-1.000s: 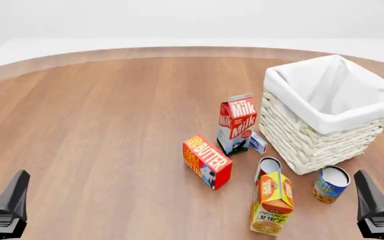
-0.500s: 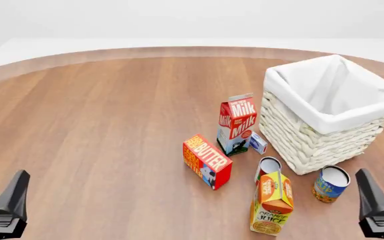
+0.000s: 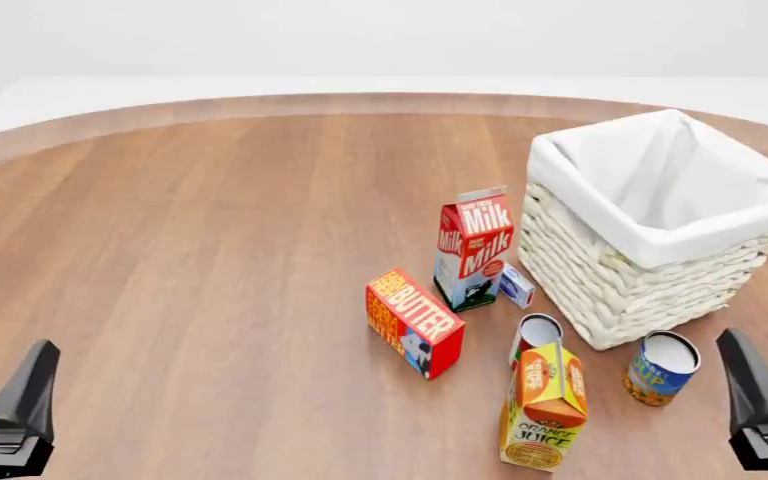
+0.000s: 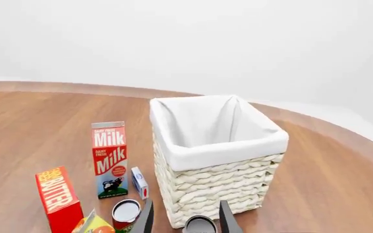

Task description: Pick up the alphabet soup, and put it in the basket.

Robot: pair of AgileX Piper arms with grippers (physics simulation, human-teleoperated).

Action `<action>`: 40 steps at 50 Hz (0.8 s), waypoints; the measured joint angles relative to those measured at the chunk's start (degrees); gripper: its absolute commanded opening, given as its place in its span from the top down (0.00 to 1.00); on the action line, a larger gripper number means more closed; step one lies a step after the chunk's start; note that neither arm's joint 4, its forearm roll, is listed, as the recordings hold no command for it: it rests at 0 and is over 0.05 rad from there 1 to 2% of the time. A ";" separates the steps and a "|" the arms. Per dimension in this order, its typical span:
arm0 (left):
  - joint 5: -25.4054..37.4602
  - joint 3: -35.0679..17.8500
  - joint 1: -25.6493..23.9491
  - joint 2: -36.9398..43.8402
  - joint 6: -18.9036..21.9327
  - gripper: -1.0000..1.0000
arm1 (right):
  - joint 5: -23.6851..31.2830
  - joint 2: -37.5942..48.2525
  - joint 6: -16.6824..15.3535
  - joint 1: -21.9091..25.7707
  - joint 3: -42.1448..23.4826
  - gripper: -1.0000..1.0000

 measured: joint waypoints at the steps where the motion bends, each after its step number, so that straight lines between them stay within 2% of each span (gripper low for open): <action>1: 0.00 0.00 0.00 0.00 0.00 0.00 | 0.10 0.26 -0.12 0.03 -0.16 0.00; 40: 0.00 0.00 0.00 0.00 0.00 0.00 | 8.82 6.40 -4.77 0.87 -6.59 0.00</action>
